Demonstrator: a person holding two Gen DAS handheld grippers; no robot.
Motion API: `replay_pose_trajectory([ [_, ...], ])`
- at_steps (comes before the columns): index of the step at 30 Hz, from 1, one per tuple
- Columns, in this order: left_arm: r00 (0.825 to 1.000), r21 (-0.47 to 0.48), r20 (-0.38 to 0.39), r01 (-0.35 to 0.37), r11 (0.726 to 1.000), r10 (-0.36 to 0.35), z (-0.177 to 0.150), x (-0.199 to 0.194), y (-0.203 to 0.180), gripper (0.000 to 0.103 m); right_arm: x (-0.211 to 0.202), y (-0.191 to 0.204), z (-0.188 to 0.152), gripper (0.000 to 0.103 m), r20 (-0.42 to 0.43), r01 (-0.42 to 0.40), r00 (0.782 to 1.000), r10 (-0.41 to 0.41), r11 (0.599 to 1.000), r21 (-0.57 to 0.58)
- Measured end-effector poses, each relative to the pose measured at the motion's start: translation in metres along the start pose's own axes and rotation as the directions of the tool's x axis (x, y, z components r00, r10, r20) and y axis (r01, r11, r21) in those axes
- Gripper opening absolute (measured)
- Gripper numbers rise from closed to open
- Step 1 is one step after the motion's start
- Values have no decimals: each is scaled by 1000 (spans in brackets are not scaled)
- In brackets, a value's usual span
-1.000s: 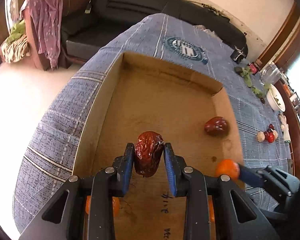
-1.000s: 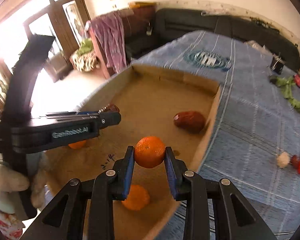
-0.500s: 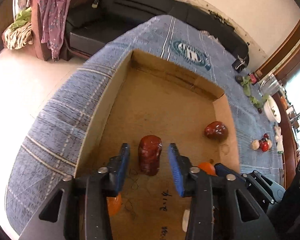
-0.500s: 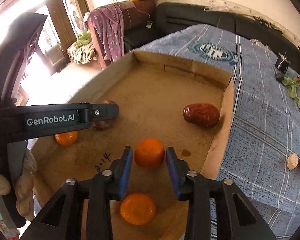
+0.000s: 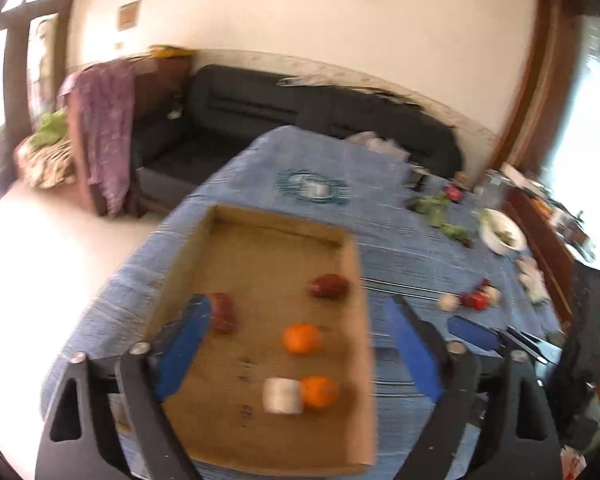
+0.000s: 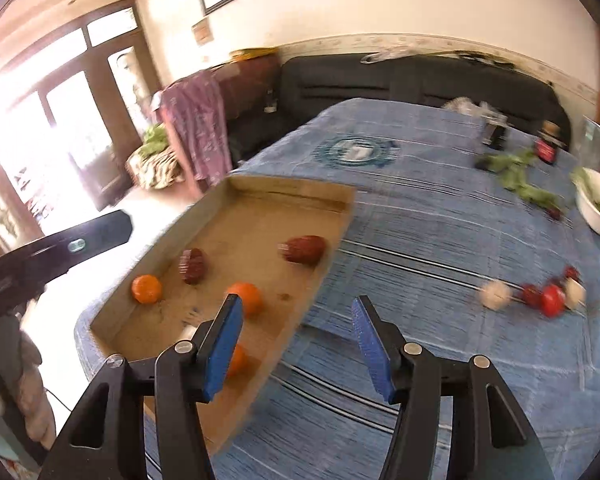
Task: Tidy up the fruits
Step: 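Grasp the round beige rice cake with the left tool while the right tool approaches a white rice cake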
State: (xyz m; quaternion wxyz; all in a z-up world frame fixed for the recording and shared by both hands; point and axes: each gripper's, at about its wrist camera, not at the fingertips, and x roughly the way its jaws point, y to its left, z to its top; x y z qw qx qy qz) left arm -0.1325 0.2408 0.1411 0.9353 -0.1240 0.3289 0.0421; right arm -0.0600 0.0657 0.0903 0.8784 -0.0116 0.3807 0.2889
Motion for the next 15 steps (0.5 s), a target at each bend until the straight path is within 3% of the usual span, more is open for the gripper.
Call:
replay_pose_trajectory([
  [5, 992, 63, -2, 130, 990, -130, -3, -4, -52, 91, -37, -71, -19, 62, 11, 98, 995, -100, 990, 101],
  [11, 988, 110, -27, 156, 982, -154, 1, 14, -93, 91, -84, -174, -37, 63, 16, 213, 974, -228, 933, 290],
  [15, 985, 129, -63, 170, 977, -163, -2, 41, -117, 91, -90, -215, -40, 63, 4, 258, 961, -278, 895, 363],
])
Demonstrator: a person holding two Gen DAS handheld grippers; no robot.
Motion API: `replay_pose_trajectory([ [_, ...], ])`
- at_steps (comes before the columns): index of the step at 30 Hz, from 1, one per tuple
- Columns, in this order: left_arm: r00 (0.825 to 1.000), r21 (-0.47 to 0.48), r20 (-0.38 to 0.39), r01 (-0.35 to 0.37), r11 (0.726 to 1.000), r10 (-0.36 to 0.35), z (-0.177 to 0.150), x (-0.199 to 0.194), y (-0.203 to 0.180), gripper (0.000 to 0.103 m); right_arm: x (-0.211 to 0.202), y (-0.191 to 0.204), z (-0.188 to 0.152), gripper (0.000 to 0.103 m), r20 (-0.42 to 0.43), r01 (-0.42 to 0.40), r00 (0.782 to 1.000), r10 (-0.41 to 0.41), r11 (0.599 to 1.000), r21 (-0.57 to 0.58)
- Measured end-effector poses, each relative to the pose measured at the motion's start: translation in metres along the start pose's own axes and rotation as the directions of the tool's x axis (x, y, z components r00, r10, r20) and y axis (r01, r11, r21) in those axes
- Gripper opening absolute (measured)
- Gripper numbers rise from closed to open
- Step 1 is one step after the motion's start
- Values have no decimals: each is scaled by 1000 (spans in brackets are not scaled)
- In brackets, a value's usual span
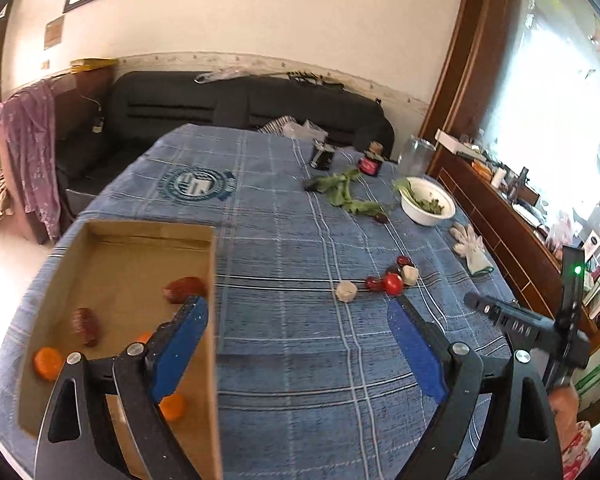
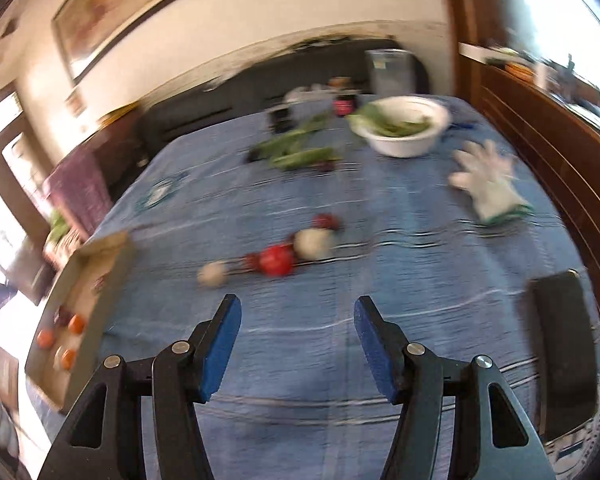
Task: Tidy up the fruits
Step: 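Grasp the round beige rice cake with the left tool while the right tool approaches a white rice cake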
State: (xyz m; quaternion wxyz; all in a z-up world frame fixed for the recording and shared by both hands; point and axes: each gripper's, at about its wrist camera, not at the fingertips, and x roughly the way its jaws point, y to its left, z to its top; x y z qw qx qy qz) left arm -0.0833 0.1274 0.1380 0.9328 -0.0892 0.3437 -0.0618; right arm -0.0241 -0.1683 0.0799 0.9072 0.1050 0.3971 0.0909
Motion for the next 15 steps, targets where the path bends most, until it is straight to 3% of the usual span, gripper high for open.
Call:
replay_pose_trajectory([
  [9, 992, -47, -119, 28, 998, -33, 3, 104, -16, 90, 62, -7, 22, 59, -35, 3, 999, -1, 999, 43],
  [10, 990, -62, -133, 42, 997, -50, 2, 116, -16, 88, 69, -6, 24, 55, -32, -1, 999, 3, 999, 50],
  [13, 981, -90, -181, 51, 995, -67, -2, 153, -18, 63, 90, -4, 31, 54, -23, -7, 1000, 9, 998, 66],
  [15, 973, -109, -213, 64, 992, -86, -4, 175, -19, 60, 101, -3, 34, 54, -27, -24, 999, 26, 997, 77],
])
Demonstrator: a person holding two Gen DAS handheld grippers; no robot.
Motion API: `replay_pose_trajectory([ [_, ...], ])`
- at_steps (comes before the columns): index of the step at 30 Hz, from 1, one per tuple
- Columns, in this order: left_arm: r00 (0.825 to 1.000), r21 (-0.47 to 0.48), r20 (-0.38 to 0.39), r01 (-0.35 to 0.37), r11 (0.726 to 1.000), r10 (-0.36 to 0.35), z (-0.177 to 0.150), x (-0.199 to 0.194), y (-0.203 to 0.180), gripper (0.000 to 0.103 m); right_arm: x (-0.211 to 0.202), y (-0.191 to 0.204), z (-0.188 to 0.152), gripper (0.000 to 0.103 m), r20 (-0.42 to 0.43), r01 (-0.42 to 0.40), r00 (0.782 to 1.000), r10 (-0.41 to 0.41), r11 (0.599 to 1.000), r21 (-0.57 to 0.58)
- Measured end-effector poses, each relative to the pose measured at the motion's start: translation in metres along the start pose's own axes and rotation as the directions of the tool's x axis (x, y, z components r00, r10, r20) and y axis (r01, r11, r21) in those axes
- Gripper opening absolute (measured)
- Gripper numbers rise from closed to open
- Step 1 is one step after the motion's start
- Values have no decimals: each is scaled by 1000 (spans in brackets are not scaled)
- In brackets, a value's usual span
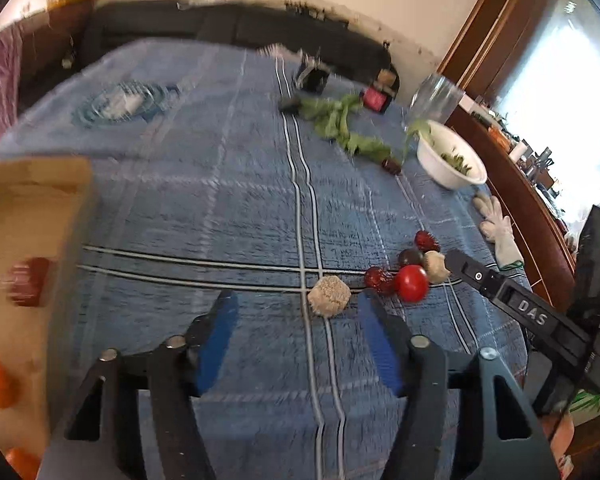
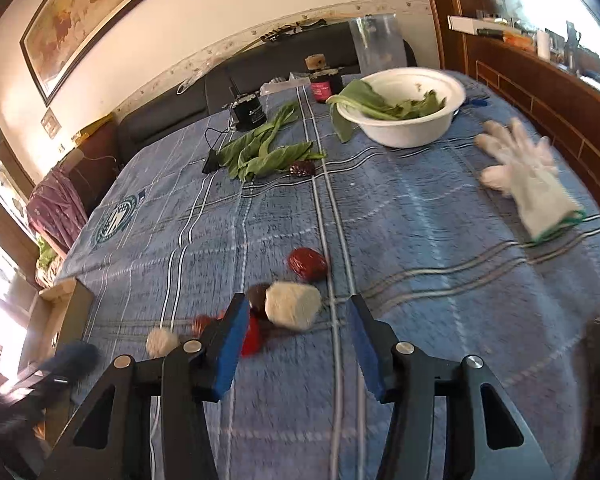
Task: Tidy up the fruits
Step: 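Grasp the round beige rice cake with the left tool while the right tool approaches a white rice cake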
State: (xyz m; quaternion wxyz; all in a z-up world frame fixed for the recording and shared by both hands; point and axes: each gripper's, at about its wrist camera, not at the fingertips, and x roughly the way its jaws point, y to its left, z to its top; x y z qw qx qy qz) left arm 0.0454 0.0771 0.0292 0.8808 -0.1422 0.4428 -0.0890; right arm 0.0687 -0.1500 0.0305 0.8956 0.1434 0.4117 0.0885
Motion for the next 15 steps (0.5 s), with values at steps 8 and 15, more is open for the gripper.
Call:
replay_pose_trajectory([
  [8, 999, 63, -6, 36, 997, -36, 2, 32, -14, 60, 19, 2, -1, 54, -26, 19, 999, -20, 1000, -21],
  [15, 1000, 160, -12, 20, 987, -18, -6, 34, -28, 28, 21, 0, -3, 39, -15, 6, 1000, -6, 1000, -17],
])
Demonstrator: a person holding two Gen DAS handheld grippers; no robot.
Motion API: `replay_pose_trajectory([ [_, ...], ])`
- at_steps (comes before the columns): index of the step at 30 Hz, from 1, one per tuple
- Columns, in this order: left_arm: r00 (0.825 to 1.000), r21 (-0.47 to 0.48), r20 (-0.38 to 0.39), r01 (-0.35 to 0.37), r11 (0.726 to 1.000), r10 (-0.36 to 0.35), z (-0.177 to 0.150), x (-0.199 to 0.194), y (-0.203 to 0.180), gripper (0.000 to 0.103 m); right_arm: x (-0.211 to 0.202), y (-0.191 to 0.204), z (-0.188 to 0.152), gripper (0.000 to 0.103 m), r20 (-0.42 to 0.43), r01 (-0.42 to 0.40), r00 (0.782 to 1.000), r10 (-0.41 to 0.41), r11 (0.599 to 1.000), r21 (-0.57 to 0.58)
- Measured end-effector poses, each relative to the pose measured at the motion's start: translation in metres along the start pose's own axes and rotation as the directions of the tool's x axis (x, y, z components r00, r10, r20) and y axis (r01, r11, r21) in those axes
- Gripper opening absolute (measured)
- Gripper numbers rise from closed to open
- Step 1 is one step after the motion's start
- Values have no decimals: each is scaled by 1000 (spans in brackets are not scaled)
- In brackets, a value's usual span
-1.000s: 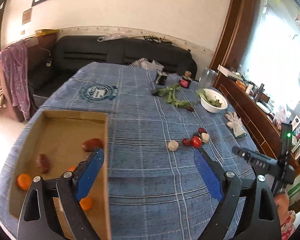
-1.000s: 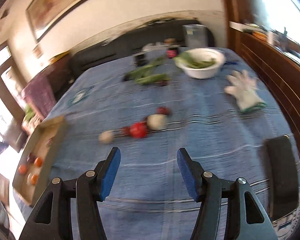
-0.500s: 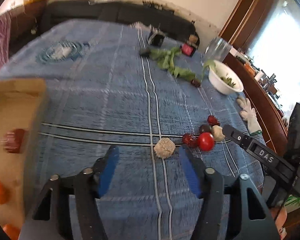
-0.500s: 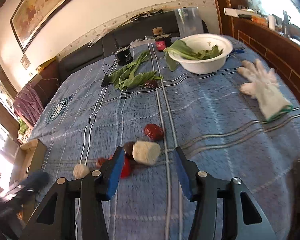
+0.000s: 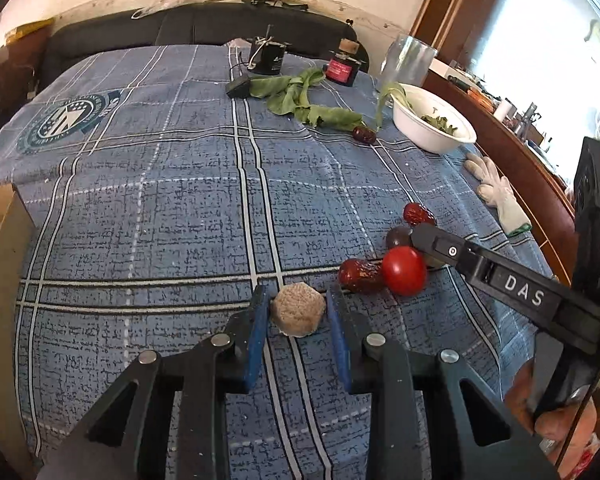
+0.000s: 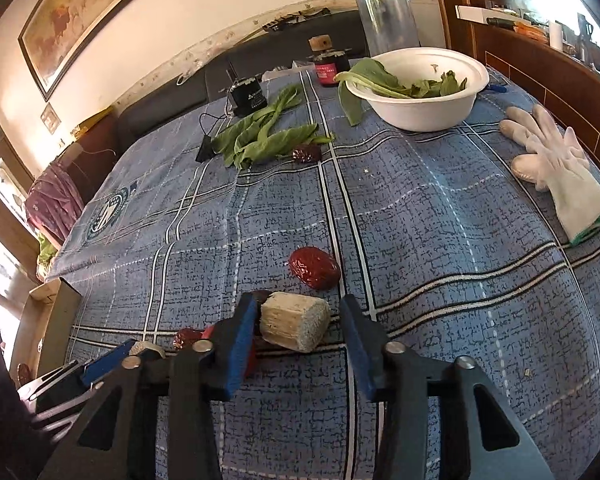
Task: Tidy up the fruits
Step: 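Grasp the round beige rice cake with the left tool while the right tool approaches a white rice cake, then lift the round rice cake with the left tool while the right tool grasps the white cake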
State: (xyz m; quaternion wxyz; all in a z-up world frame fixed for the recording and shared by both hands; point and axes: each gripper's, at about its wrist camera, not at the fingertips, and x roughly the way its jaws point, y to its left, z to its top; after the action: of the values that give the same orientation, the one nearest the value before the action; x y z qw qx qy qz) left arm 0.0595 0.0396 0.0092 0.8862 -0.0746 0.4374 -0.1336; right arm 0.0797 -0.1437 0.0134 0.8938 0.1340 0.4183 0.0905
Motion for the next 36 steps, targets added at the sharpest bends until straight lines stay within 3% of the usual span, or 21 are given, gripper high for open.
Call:
replay_pose_trajectory([
  [6, 999, -46, 15, 46, 998, -46, -1, -2, 9, 28, -3, 0, -1, 34, 9, 2, 1000, -2, 1000, 12],
  [15, 998, -18, 30, 57, 998, -56, -3, -7, 5, 27, -14, -9, -5, 25, 37, -5, 999, 2, 998, 63],
  [24, 993, -19, 114, 44, 999, -41, -13, -33, 7, 27, -53, -18, -25, 25, 49, -135, 991, 128, 972, 193],
  [31, 983, -42, 164, 85, 995, -78, -37, -100, 6, 28, -91, 24, -47, 26, 38, -185, 983, 182, 978, 100],
  [36, 979, -103, 189, 94, 990, -73, -57, -163, 43, 28, -102, 78, -57, 26, 16, -257, 966, 257, 966, 6],
])
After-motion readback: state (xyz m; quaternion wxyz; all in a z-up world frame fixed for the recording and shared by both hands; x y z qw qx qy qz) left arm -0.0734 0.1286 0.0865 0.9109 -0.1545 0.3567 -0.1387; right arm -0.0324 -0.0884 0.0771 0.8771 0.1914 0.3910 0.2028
